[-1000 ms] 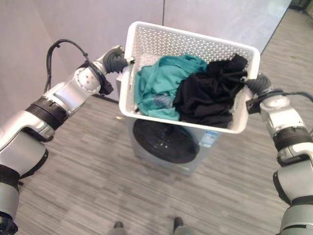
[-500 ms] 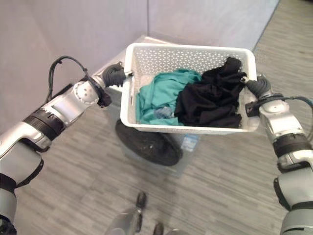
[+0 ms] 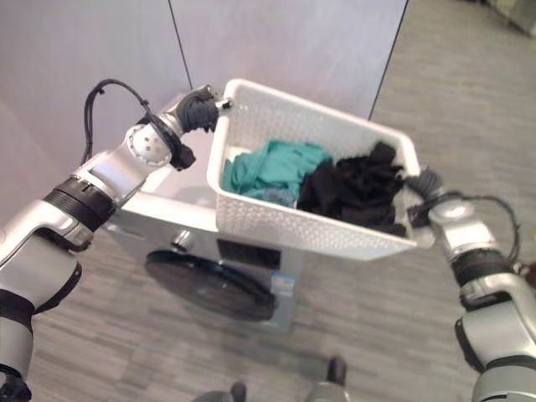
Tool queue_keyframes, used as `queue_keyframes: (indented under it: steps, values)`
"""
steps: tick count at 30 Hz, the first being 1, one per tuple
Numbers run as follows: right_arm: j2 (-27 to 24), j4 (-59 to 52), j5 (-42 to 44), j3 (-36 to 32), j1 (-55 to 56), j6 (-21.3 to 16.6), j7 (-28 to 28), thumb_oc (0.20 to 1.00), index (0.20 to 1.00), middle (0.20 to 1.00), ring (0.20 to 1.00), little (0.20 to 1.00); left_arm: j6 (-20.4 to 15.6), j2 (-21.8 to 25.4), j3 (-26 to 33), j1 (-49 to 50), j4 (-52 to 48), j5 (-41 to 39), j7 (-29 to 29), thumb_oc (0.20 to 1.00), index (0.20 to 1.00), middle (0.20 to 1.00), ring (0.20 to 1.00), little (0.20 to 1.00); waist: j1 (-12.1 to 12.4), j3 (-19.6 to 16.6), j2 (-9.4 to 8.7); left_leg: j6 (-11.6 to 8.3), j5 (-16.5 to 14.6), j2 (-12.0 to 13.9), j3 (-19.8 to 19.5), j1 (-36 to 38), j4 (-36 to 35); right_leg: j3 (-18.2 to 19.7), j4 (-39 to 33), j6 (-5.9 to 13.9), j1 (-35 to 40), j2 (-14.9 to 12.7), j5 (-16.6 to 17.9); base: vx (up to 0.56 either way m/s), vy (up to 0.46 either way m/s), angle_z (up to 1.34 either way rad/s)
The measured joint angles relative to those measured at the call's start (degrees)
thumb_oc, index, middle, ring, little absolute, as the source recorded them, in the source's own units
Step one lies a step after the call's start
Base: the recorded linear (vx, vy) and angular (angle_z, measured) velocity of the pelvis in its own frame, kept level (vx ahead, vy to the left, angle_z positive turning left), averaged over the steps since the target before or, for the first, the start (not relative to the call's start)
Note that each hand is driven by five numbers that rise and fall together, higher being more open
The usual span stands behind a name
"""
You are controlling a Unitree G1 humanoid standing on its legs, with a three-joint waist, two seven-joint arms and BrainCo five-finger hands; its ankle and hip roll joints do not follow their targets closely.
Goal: Grab the laundry basket,head to the washer,open it,put in the laundry and shut it.
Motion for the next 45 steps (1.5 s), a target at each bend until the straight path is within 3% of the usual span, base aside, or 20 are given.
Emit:
queue_keyframes:
  steps: [2, 6, 8, 12, 19, 21, 22, 23, 24, 25, 26, 27, 28, 29, 30, 31, 34, 35, 38, 45]
  values:
    - [-0.4, 0.0, -0.4, 0.6, -0.2, -0.1, -0.1, 0.200, 0.200, 0.200, 0.200, 0.200, -0.1, 0.0, 0.4, 0.2, -0.2, 0.0, 0.2, 0.200, 0.200, 0.200, 0.200, 0.200, 0.3, -0.6, 2.51, -0.50, 0.5, 2.6, -0.1, 0.1, -1.2, -1.5, -1.8, -1.00, 0.6, 2.6, 1.1, 0.06, -0.068, 0.09]
    - [-1.4, 0.1, -0.4, 0.9, -1.2, -0.1, -0.5, 0.200, 0.200, 0.200, 0.200, 0.200, 0.0, -1.7, 0.4, -1.1, 2.8, 0.0, 0.4, 0.200, 0.200, 0.200, 0.200, 0.200, -1.1, -1.0, 3.05, -2.30, 1.8, 3.5, 0.2, 0.2, -3.0, -2.8, -2.8, -2.15, 1.5, 4.7, 0.9, 0.05, -0.080, 0.07]
    - [-2.1, 0.4, -0.4, 2.3, -3.3, -0.1, -0.4, 0.200, 0.200, 0.200, 0.200, 0.200, -0.1, -2.4, 0.2, -2.5, 5.6, 0.0, 0.5, 0.200, 0.200, 0.200, 0.200, 0.200, -1.6, -0.4, 1.88, -3.55, 2.4, 3.9, -0.1, 1.0, -4.2, -3.0, -3.6, -2.33, 1.7, 5.1, 1.1, 0.04, -0.122, 0.10]
    - [-1.8, 0.7, -0.3, 2.7, -5.6, -0.1, -0.6, 0.200, 0.200, 0.200, 0.200, 0.200, -0.1, -1.8, 0.2, -3.5, 6.9, -0.2, 0.8, 0.200, 0.200, 0.200, 0.200, 0.200, -1.5, 0.2, 0.16, -4.10, 2.7, 4.0, -2.1, 1.1, -4.7, -5.5, -4.7, -2.25, 3.9, 5.2, 1.0, 0.03, -0.100, 0.28]
    - [0.5, 2.1, -0.2, 3.0, -9.9, -0.6, -0.6, 0.200, 0.200, 0.200, 0.200, 0.200, -0.1, 1.1, 0.3, -4.2, 7.0, -1.2, 2.2, 0.200, 0.200, 0.200, 0.200, 0.200, 2.4, -0.2, -0.46, -5.14, 3.4, 4.9, -4.8, -0.2, -4.5, -7.7, -5.5, -2.55, 4.8, 6.4, 1.0, 0.01, -0.084, 0.21]
    - [0.6, 5.8, 1.7, 5.3, -13.3, -0.7, -0.7, 0.200, 0.200, 0.200, 0.200, 0.200, -0.1, -0.1, -1.3, -6.9, 9.6, -1.2, 2.2, 0.200, 0.200, 0.200, 0.200, 0.200, 2.2, -0.2, -0.99, -5.32, 3.3, 4.8, -6.4, -2.9, -1.7, -8.3, -5.5, -2.94, 4.7, 6.9, 0.4, -0.10, -0.047, 0.39]
    - [2.3, 8.4, 2.4, 7.0, -16.4, -1.2, -2.1, 0.200, 0.200, 0.200, 0.200, 0.200, 0.0, -0.2, -1.5, -8.0, 10.4, -1.2, 2.4, 0.200, 0.200, 0.200, 0.200, 0.200, 3.3, -0.1, -1.00, -8.86, 2.7, 5.2, -7.0, -7.7, 6.6, -7.3, 1.3, -4.59, 0.0, 7.9, -3.9, -0.02, 0.100, 0.16]
    - [4.7, 11.2, 3.4, 10.4, -20.3, -1.4, -3.2, 0.200, 0.200, 0.200, 0.200, 0.200, 0.2, 1.2, -3.6, -11.0, 13.6, -1.5, 2.9, 0.200, 0.200, 0.200, 0.200, 0.200, 3.7, 1.1, -3.51, -9.69, 3.5, 4.5, -9.4, -13.6, 16.6, -5.7, 10.0, -7.75, -4.2, 7.9, -8.2, 0.10, 0.235, 0.09]
    - [6.5, 13.0, 3.6, 11.1, -21.8, -1.4, -3.1, 0.200, 0.200, 0.200, 0.200, 0.200, 0.3, 1.4, -6.5, -11.8, 15.1, -2.7, 2.7, 0.200, 0.200, 0.200, 0.200, 0.200, 3.0, 1.6, -4.11, -7.76, 1.9, 4.7, -12.1, -16.0, 21.8, -7.1, 8.6, -7.44, -2.2, 8.3, -8.1, 0.13, 0.330, 0.29]
    - [8.8, 13.9, 3.6, 10.8, -22.5, -1.4, -4.2, 0.200, 0.200, 0.200, 0.200, 0.200, 0.3, 3.0, -6.7, -11.7, 15.6, -3.1, 2.8, 0.200, 0.200, 0.200, 0.200, 0.200, 2.7, 1.5, -4.88, -6.95, 1.0, 9.0, -10.5, -16.4, 14.7, -7.8, 7.3, -7.70, -1.0, 8.9, -8.5, 0.16, 0.423, 0.44]
    - [7.5, 12.6, 3.5, 10.2, -22.6, -2.4, -4.3, 0.200, 0.200, 0.200, 0.200, 0.200, 0.1, 3.8, -6.1, -11.6, 14.5, -3.6, 2.8, 0.200, 0.200, 0.200, 0.200, 0.200, 2.3, 1.8, -4.15, -6.30, 2.6, 14.2, -2.7, -17.0, 5.0, -8.6, 6.2, -6.42, -1.4, 8.5, -8.0, 0.22, 0.471, 0.29]
    - [7.0, 12.0, 3.2, 9.5, -22.4, -2.5, -4.3, 0.200, 0.200, 0.200, 0.200, 0.200, 0.1, 3.9, -6.1, -11.2, 14.0, -4.2, 2.8, 0.200, 0.200, 0.200, 0.200, 0.200, 2.3, 1.3, -2.71, -5.98, 2.7, 14.4, 1.0, -16.5, 2.9, -8.1, 4.5, -4.63, -1.3, 7.6, -6.8, 0.36, 0.671, -0.09]
    - [6.7, 10.7, 1.9, 8.5, -21.5, -2.4, -4.2, 0.200, 0.200, 0.200, 0.200, 0.200, 0.1, 2.6, -6.0, -11.0, 15.5, -4.7, 3.0, 0.200, 0.200, 0.200, 0.200, 0.200, 2.1, 0.4, -1.13, -5.49, 2.6, 9.1, 3.2, -12.1, 4.3, -6.7, 3.6, -4.27, -1.4, 3.9, -6.0, 0.29, 0.520, -0.30]
    - [6.8, 10.4, 1.5, 8.7, -21.5, -2.3, -4.1, 0.200, 0.200, 0.200, 0.200, 0.200, 0.1, 1.8, -6.1, -11.0, 16.3, -4.7, 3.3, 0.200, 0.200, 0.200, 0.200, 0.200, 1.5, -0.6, 0.39, -4.77, 2.2, 6.4, 3.1, -9.4, 3.9, -5.8, 3.4, -3.52, -1.4, 3.0, -5.7, 0.26, 0.460, -0.47]
    - [6.5, 10.2, 0.6, 7.6, -21.1, -2.5, -4.2, 0.200, 0.200, 0.200, 0.200, 0.200, 0.0, 1.8, -5.0, -11.1, 16.4, -4.7, 3.4, 0.200, 0.200, 0.200, 0.200, 0.200, 1.6, -0.9, 0.33, -3.51, 3.0, 4.4, 3.2, -6.9, 1.7, -4.6, 3.7, -3.36, -1.9, 1.2, -4.5, 0.11, 0.201, -0.58]
    - [7.1, 10.2, 0.7, 7.5, -20.6, -2.4, -4.3, 0.200, 0.200, 0.200, 0.200, 0.200, -0.2, 1.5, -4.1, -10.9, 16.2, -4.7, 3.9, 0.200, 0.200, 0.200, 0.200, 0.200, 1.5, -1.8, -0.80, -2.22, 4.0, 3.0, 8.2, -5.7, 0.8, -3.3, 2.8, -4.27, -1.8, -1.4, -4.0, 0.08, 0.144, -0.70]
    - [7.2, 10.5, 0.7, 6.4, -20.2, -2.5, -4.3, 0.200, 0.200, 0.200, 0.200, 0.200, 0.0, 1.1, -4.3, -10.7, 16.3, -4.7, 3.8, 0.200, 0.200, 0.200, 0.200, 0.200, 1.6, -1.9, -0.58, -0.65, 3.1, 2.4, 9.8, -5.6, 1.7, -3.5, 4.4, -2.34, -0.6, -3.1, -3.6, 0.09, 0.153, -0.41]
    - [7.5, 10.6, 0.7, 6.1, -20.2, -2.5, -4.2, 0.200, 0.200, 0.200, 0.200, 0.200, 0.0, 1.3, -4.3, -9.8, 16.3, -4.7, 3.8, 0.200, 0.200, 0.200, 0.200, 0.200, 1.6, -2.7, -1.96, 0.42, 2.4, 1.3, 10.7, -6.2, 2.1, -3.8, 4.6, -1.31, 1.3, -4.8, -0.3, 0.08, 0.106, -0.23]
    - [7.5, 10.4, 0.6, 5.6, -20.6, -2.9, -3.9, 0.200, 0.200, 0.200, 0.200, 0.200, 0.1, 1.7, -3.8, -7.3, 16.2, -4.7, 3.9, 0.200, 0.200, 0.200, 0.200, 0.200, 2.6, -3.2, -2.74, 0.50, 2.4, 0.0, 11.0, -5.9, 1.7, -5.4, 0.2, 0.46, 4.2, -5.5, 1.1, 0.06, 0.070, -0.12]
    - [7.5, 10.4, 0.6, 5.1, -20.5, -3.3, -3.0, 0.200, 0.200, 0.200, 0.200, 0.200, 0.0, 1.5, -1.9, -5.9, 15.5, -4.7, 3.8, 0.200, 0.200, 0.200, 0.200, 0.200, 2.8, -3.3, -2.97, 0.00, 2.8, -0.5, 11.1, -6.2, 0.3, -5.9, -1.7, 0.40, 4.3, -5.6, 0.9, 0.03, 0.024, -0.01]
